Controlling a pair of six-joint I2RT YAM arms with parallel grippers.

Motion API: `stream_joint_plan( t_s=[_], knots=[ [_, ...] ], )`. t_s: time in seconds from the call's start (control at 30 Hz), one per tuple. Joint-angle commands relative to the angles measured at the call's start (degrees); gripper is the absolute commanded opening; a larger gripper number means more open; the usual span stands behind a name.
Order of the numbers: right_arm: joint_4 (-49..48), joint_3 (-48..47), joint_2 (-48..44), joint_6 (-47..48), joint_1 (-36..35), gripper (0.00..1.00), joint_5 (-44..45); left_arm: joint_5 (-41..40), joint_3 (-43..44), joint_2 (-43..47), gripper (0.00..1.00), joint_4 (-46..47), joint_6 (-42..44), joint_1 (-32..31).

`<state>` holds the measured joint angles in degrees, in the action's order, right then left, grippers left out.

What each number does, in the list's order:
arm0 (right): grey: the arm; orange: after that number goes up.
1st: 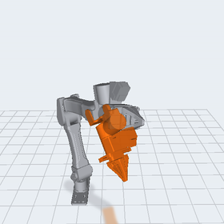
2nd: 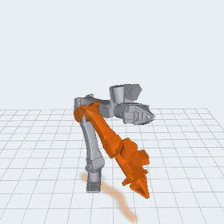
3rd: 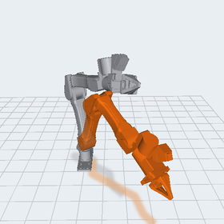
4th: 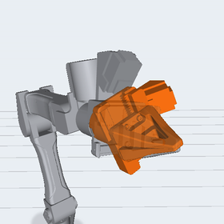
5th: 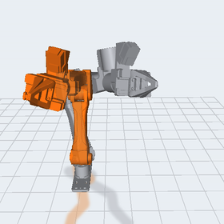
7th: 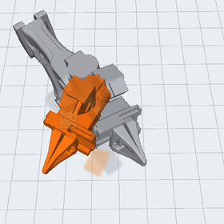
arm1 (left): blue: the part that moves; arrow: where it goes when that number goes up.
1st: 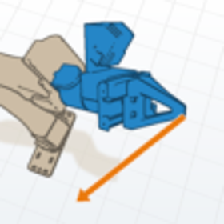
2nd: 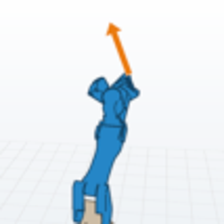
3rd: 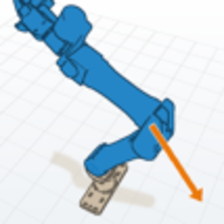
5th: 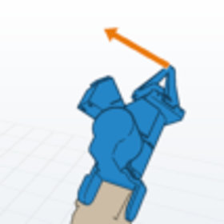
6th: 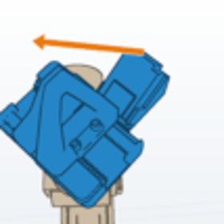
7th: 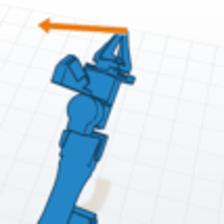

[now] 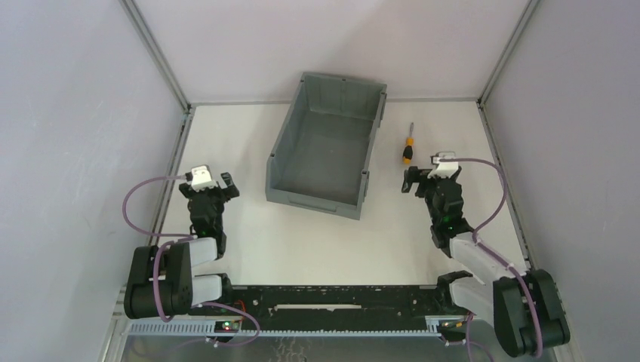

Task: Put the screwdriver in the bin
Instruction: Pick up the screwdriver from the center of the board.

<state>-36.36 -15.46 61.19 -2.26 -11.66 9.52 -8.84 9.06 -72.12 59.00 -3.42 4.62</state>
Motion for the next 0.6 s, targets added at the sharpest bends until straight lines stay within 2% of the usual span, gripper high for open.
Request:
stream_joint_plan(
  t_s=[0.0, 0.1, 0.27, 0.57],
  knots=[
    [11.52, -9.73, -5.72, 0.05, -0.2, 1.0, 0.39, -0.57, 1.76, 0.13, 1.0, 1.55, 1.28, -0.43],
    [20.62, -16.22, -7.57, 0.95, -0.37, 1.0, -0.31, -0.6, 1.76, 0.18, 1.0, 1.55, 1.22, -0.38],
    [26.92, -23.15, -9.91, 1.74, -0.47, 1.0, -1.04, -0.58, 1.83, 0.14, 1.0, 1.55, 1.24, -0.34],
    [43.08, -41.32, -7.91, -0.51, -2.26, 1.0, -0.5, -0.6, 1.76, 0.2, 1.0, 1.55, 1.25, -0.38]
  ],
)
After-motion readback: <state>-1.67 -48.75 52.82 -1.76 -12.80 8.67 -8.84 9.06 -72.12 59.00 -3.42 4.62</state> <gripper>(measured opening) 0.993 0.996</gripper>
